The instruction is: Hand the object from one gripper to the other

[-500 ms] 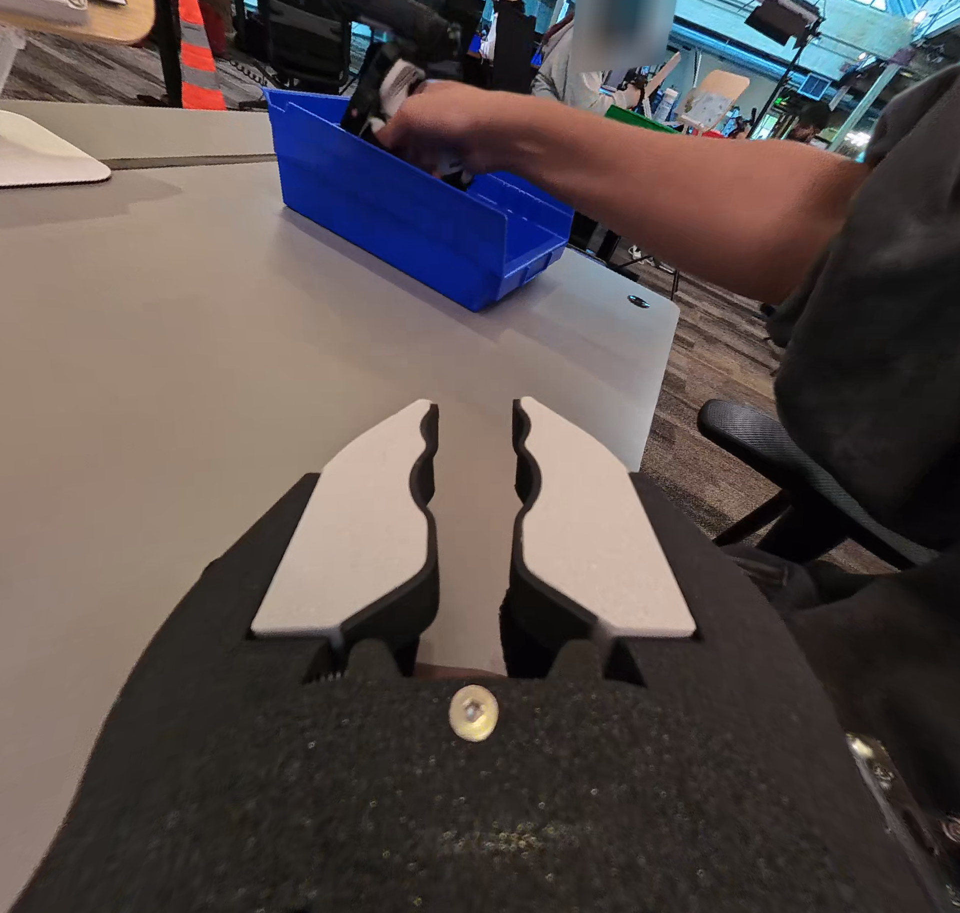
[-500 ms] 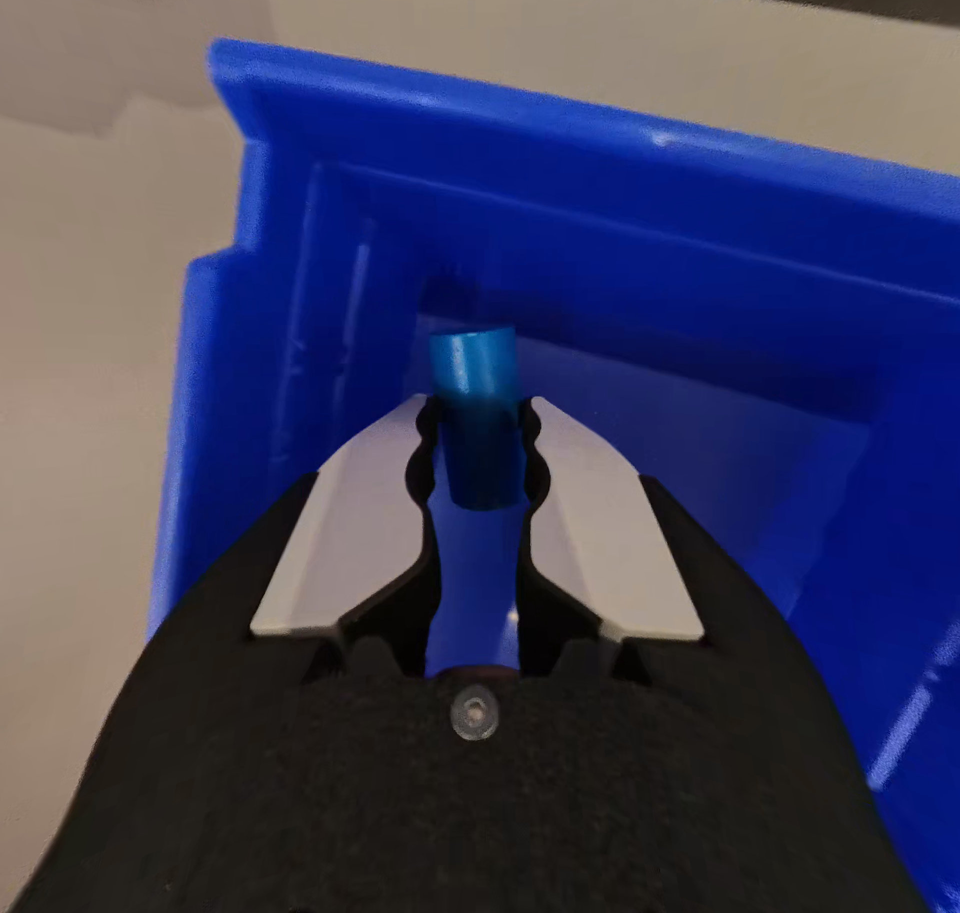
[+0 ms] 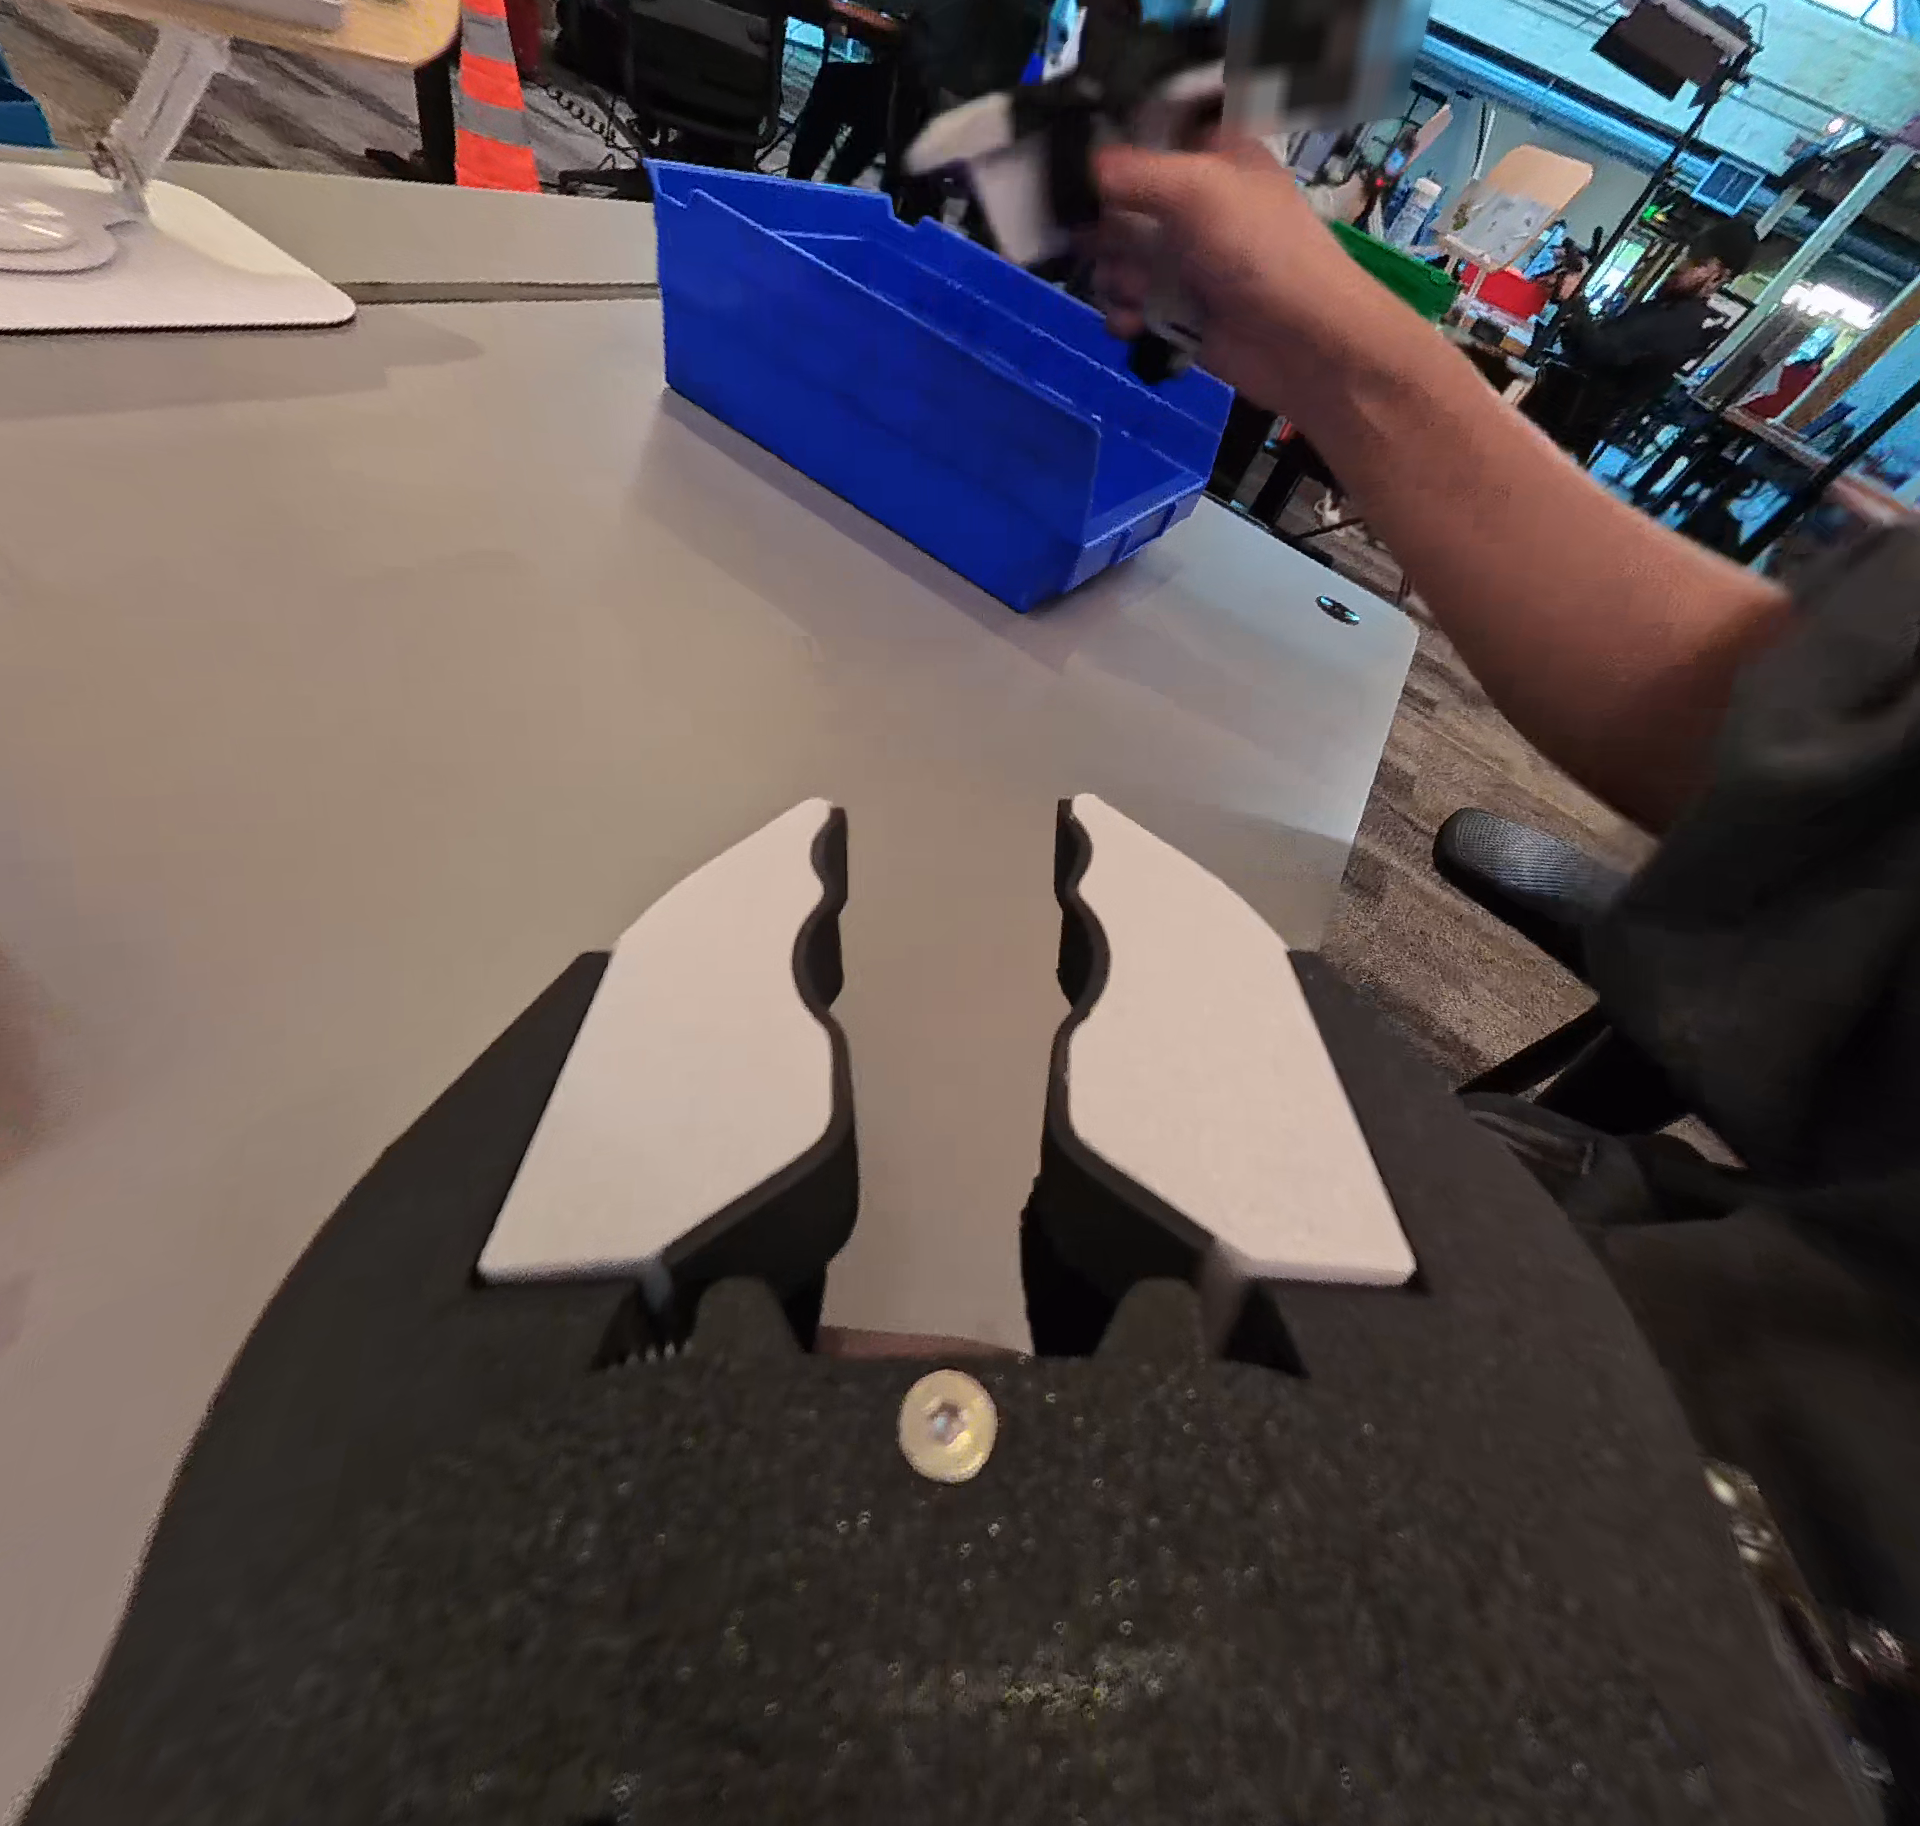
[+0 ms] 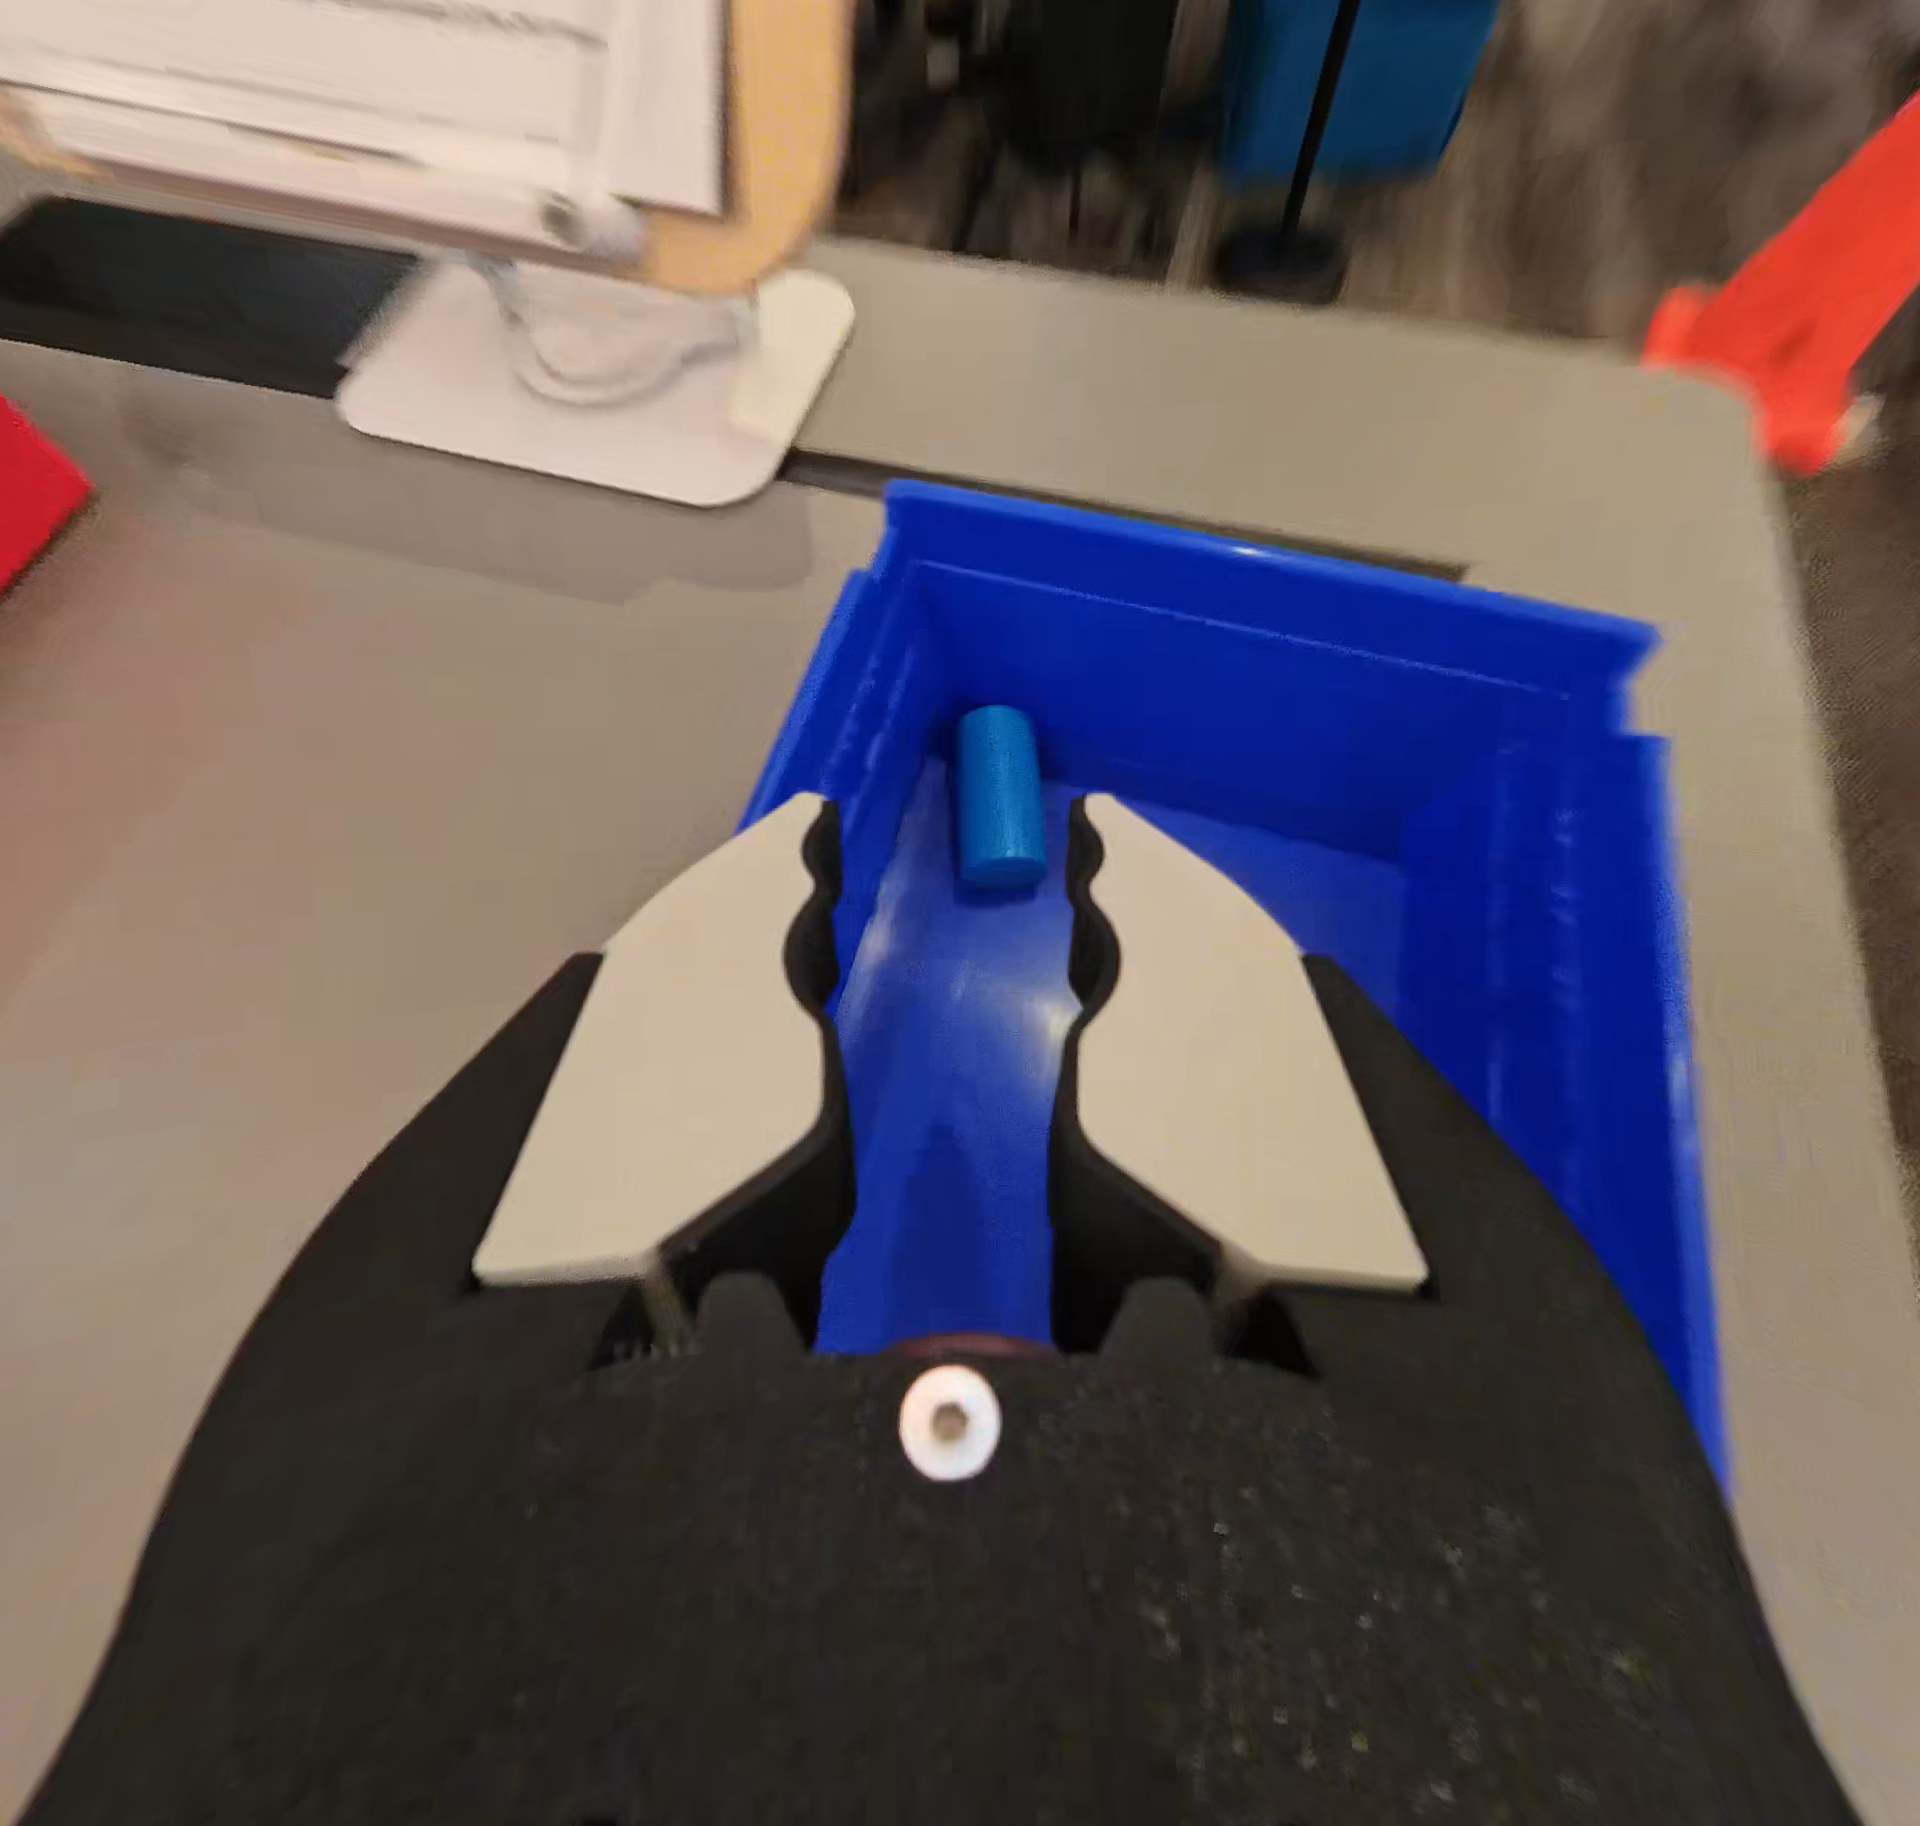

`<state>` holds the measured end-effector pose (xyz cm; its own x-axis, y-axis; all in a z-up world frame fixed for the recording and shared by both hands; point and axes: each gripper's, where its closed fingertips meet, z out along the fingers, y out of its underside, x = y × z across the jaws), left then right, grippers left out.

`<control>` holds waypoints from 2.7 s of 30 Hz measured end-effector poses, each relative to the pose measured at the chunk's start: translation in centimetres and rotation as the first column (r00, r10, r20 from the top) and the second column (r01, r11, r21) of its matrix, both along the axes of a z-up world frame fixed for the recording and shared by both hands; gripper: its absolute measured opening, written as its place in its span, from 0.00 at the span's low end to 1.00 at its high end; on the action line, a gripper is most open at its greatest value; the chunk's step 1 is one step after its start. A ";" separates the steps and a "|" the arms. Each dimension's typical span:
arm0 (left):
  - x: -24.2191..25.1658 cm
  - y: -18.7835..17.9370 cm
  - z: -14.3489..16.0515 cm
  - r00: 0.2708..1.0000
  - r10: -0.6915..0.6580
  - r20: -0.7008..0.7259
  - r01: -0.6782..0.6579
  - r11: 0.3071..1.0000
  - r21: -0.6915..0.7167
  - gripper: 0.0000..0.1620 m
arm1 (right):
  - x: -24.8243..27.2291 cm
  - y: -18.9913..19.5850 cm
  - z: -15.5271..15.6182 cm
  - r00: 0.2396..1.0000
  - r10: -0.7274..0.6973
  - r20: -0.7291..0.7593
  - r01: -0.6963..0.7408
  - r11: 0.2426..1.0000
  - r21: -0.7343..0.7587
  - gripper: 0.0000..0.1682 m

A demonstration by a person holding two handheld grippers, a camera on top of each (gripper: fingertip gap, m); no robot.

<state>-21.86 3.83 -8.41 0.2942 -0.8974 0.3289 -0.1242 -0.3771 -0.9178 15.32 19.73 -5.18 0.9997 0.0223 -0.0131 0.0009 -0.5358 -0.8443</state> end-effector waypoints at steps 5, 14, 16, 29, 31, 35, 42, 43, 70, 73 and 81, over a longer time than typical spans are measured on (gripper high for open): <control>-0.4 0.6 0.1 0.998 0.008 0.057 -0.002 0.994 -0.107 0.24 | -5.7 -13.6 -3.0 0.996 0.041 0.081 -0.055 0.983 0.176 0.25; -1.5 2.3 0.4 0.998 0.046 0.034 -0.040 0.984 -0.175 0.25 | -9.5 -20.9 -7.8 0.995 0.047 0.090 -0.064 0.979 0.194 0.25; -2.6 3.1 1.1 0.999 0.053 0.007 -0.051 0.981 -0.187 0.25 | -9.4 -20.9 -8.0 0.993 0.048 0.105 -0.066 0.983 0.174 0.25; -10.5 17.8 -1.1 0.725 0.231 -0.649 -0.515 0.808 -0.287 0.24 | -10.5 -21.0 -9.0 0.993 0.114 -0.034 -0.109 0.986 0.122 0.25; -10.9 19.1 -2.9 0.642 0.213 -0.737 -0.555 0.792 -0.254 0.25 | -10.8 -21.1 -8.8 0.991 0.126 -0.036 -0.120 0.984 0.131 0.25; -11.1 19.9 -5.6 0.552 0.153 -0.820 -0.599 0.757 -0.262 0.24 | -10.9 -21.2 -9.1 0.991 0.131 0.007 -0.131 0.984 0.117 0.25; -10.2 20.1 -7.9 0.525 0.086 -0.847 -0.628 0.711 -0.317 0.19 | -11.1 -21.3 -9.7 0.990 0.142 -0.012 -0.140 0.986 0.087 0.25; -10.2 20.1 -8.2 0.522 0.081 -0.849 -0.634 0.703 -0.323 0.19 | -11.1 -21.3 -9.7 0.990 0.141 -0.014 -0.139 0.986 0.087 0.25; -10.1 19.9 -9.5 0.592 0.007 -0.806 -0.610 0.657 -0.443 0.28 | -12.1 -21.4 -10.8 0.987 0.163 0.015 -0.163 0.986 0.031 0.25; -9.6 19.8 -9.6 0.626 -0.009 -0.780 -0.583 0.659 -0.475 0.22 | -12.1 -21.4 -10.9 0.986 0.164 0.015 -0.164 0.986 0.026 0.25; -8.9 19.9 -9.9 0.729 -0.023 -0.684 -0.522 0.627 -0.578 0.24 | -12.2 -21.4 -10.9 0.986 0.165 0.029 -0.166 0.986 0.023 0.25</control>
